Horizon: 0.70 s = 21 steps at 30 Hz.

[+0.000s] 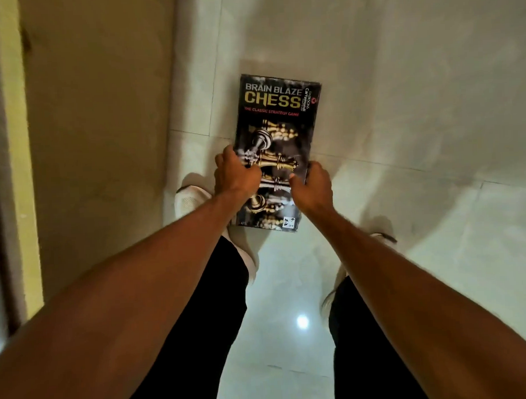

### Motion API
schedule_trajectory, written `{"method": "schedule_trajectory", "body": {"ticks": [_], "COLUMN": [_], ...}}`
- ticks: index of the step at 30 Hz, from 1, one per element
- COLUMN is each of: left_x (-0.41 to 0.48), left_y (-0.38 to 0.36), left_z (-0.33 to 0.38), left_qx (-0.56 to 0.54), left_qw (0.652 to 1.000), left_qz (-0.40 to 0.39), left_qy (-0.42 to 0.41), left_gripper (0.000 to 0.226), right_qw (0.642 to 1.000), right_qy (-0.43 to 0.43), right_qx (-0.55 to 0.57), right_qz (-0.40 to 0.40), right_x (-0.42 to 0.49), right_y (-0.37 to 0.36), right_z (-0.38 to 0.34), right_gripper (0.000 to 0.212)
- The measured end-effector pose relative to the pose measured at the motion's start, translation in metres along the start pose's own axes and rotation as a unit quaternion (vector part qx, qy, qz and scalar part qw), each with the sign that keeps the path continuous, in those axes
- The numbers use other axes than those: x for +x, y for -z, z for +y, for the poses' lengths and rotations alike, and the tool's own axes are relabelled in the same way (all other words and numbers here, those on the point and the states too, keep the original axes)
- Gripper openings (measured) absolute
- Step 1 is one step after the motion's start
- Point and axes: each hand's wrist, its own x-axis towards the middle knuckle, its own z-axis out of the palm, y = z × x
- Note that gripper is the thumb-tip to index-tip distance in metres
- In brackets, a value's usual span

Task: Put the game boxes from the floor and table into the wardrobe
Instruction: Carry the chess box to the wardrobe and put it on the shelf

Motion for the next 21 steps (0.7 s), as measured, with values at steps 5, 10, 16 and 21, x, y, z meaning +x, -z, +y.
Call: {"method": "schedule_trajectory", "body": {"ticks": [5, 10, 16, 21], "left_x": [0.010, -0.046, -0.178, -0.346], "left_y": [0.018, 0.075, 0.188, 0.331], "left_z": [0.018, 0.047, 0.081, 0.147], "left_qx": [-0.064, -0.092, -0.165, -0.196], "left_qw": [0.998, 0.995, 0.986, 0.977], "left_qz": [-0.020, -0.027, -0.037, -0.061], "left_qy": [0.014, -0.006, -0.012, -0.064], "left_gripper": [0.060, 0.057, 0.058, 0.051], "right_qw": [0.998, 0.998, 0.998, 0.996], "right_qy": [-0.016, 0.020, 0.062, 0.091], "right_qx": [0.042, 0.052, 0.008, -0.005], "right_qz": [0.045, 0.033, 0.002, -0.004], "right_x": [0.003, -0.054, -0.200, -0.354], "right_y": [0.001, 0.047, 0.144, 0.237], "right_z": [-0.020, -0.068, -0.171, -0.270], "right_gripper": [0.038, 0.033, 0.033, 0.043]}}
